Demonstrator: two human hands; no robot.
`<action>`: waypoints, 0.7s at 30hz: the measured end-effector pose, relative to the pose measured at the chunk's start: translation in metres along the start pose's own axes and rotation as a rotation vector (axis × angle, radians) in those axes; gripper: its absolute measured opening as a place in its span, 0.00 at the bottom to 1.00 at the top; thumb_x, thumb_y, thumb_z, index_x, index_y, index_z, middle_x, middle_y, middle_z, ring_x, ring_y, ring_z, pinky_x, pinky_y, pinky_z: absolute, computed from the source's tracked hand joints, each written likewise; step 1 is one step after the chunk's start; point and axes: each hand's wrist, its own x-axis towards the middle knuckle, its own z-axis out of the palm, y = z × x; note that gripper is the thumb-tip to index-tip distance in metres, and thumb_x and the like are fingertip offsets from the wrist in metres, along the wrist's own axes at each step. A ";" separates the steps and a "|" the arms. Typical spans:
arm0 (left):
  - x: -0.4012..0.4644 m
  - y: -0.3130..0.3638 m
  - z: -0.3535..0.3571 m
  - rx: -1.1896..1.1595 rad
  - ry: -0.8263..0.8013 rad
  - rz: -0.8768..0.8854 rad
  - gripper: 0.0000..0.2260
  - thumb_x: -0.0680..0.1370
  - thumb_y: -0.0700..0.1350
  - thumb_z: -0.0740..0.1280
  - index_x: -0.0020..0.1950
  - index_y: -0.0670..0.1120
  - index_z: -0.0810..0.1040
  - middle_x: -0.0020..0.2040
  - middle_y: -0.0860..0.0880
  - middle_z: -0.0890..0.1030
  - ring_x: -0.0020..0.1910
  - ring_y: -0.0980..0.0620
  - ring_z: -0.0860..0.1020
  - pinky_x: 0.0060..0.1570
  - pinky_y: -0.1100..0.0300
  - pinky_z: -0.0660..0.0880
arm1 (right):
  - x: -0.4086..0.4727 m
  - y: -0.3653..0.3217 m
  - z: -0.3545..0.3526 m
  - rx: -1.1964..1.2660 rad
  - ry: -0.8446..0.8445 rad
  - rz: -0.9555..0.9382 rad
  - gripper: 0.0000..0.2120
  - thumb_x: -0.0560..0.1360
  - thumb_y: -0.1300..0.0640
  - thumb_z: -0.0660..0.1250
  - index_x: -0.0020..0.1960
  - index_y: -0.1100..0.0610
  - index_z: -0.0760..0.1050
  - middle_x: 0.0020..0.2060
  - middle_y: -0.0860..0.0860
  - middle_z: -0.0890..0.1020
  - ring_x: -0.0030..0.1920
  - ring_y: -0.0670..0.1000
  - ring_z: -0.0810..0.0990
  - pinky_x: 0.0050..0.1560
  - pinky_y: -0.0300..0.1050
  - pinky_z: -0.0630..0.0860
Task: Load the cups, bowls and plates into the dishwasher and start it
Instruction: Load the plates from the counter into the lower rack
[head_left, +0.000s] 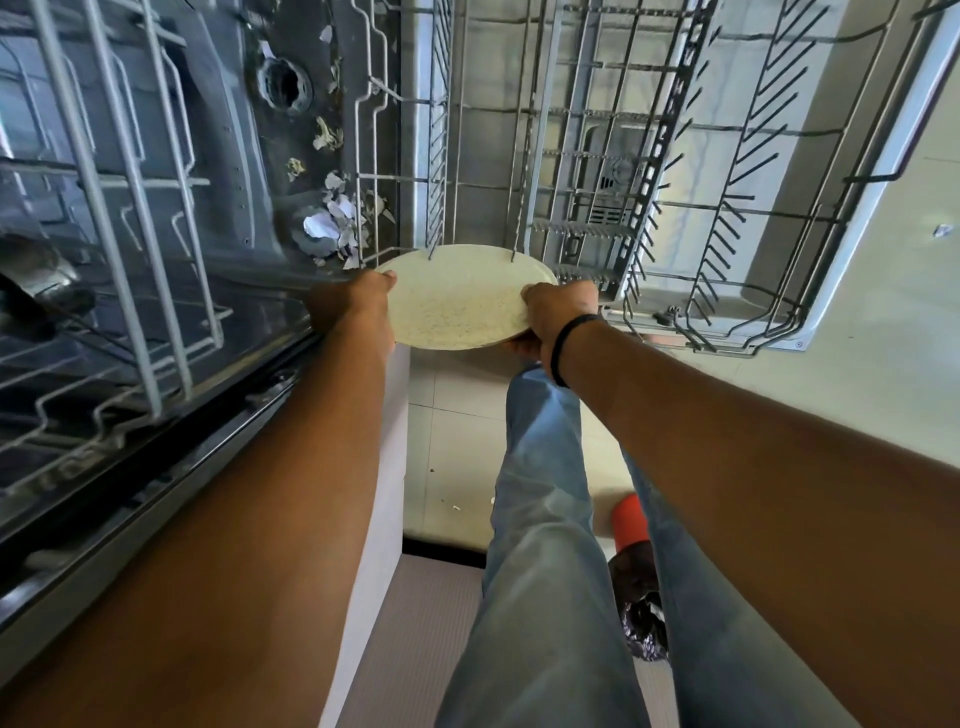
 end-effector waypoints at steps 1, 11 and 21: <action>0.005 -0.001 -0.001 -0.005 0.067 0.035 0.26 0.66 0.51 0.79 0.58 0.41 0.77 0.50 0.48 0.83 0.50 0.45 0.84 0.43 0.51 0.81 | 0.000 -0.001 0.000 -0.009 0.006 0.000 0.06 0.81 0.64 0.62 0.54 0.57 0.65 0.42 0.56 0.75 0.37 0.56 0.79 0.23 0.49 0.78; -0.015 -0.007 -0.004 -0.054 0.094 0.093 0.26 0.70 0.44 0.78 0.63 0.36 0.74 0.55 0.45 0.82 0.50 0.48 0.82 0.53 0.49 0.82 | -0.001 0.009 -0.006 0.077 -0.002 0.019 0.11 0.80 0.62 0.66 0.61 0.60 0.70 0.47 0.58 0.79 0.41 0.58 0.82 0.26 0.50 0.80; 0.017 0.005 -0.012 0.096 -0.122 0.006 0.30 0.58 0.52 0.82 0.54 0.40 0.79 0.47 0.46 0.84 0.44 0.43 0.84 0.37 0.52 0.81 | -0.012 0.033 -0.009 0.158 -0.016 0.061 0.12 0.80 0.59 0.64 0.61 0.60 0.67 0.53 0.59 0.79 0.42 0.59 0.83 0.23 0.45 0.77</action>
